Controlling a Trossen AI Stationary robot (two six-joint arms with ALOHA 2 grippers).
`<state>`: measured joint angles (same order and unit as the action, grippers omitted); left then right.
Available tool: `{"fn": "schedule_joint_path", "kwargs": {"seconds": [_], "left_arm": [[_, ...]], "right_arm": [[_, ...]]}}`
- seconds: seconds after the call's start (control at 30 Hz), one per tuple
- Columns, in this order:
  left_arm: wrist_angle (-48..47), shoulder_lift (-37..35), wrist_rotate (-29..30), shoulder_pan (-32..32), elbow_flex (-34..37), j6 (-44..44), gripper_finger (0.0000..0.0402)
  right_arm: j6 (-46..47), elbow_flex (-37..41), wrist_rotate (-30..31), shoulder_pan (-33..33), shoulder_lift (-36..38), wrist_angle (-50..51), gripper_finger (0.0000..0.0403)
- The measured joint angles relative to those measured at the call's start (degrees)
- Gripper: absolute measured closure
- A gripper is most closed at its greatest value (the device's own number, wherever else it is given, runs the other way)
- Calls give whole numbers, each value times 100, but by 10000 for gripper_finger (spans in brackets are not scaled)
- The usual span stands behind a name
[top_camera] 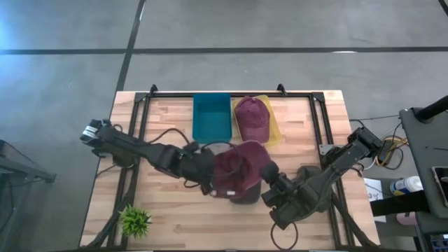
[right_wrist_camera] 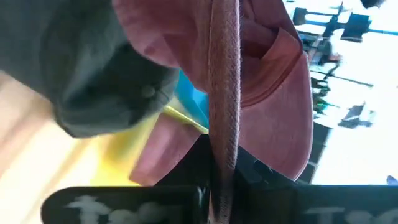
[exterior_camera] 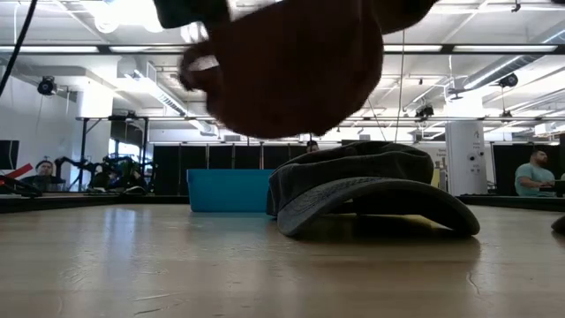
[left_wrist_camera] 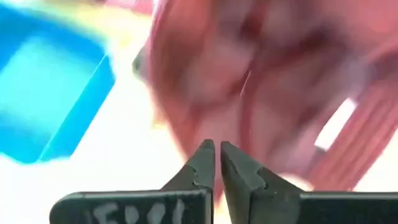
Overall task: Pick & Place hat
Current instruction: Put the red cap into the yellow bin
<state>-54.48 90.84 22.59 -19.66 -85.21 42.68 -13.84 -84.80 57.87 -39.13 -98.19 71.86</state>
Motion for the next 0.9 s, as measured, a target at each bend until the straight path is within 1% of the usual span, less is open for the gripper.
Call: {"fn": "schedule_joint_path", "kwargs": {"seconds": [0.07,0.1,0.2,0.27,0.33,0.4,0.57,0.63,0.73,0.9], "left_arm": [[-773,42,7,12,-156,306,381],[-876,44,142,8,-189,358,381],[-463,-21,676,-151,-259,210,381],[-298,-32,860,-226,-297,0,381],[-475,-29,903,-259,-290,-139,381],[-778,-55,1004,-333,-287,-54,381],[-1631,-302,1144,-582,-219,573,381],[-1735,-396,1194,-668,-47,762,381],[-1335,-581,1204,-789,401,818,381],[220,-679,1199,-826,1303,435,381]], "right_arm": [[111,27,446,-1,8,-4,390],[199,21,515,0,26,-13,390],[464,-48,362,40,42,-32,390],[593,-48,322,46,28,-22,390],[806,-50,262,42,37,32,390],[1122,-56,216,42,73,263,390],[2164,-59,211,39,86,963,390],[2447,-59,212,39,108,1124,390],[2616,-59,223,39,125,1130,390],[2634,-111,246,39,135,949,390]]}}
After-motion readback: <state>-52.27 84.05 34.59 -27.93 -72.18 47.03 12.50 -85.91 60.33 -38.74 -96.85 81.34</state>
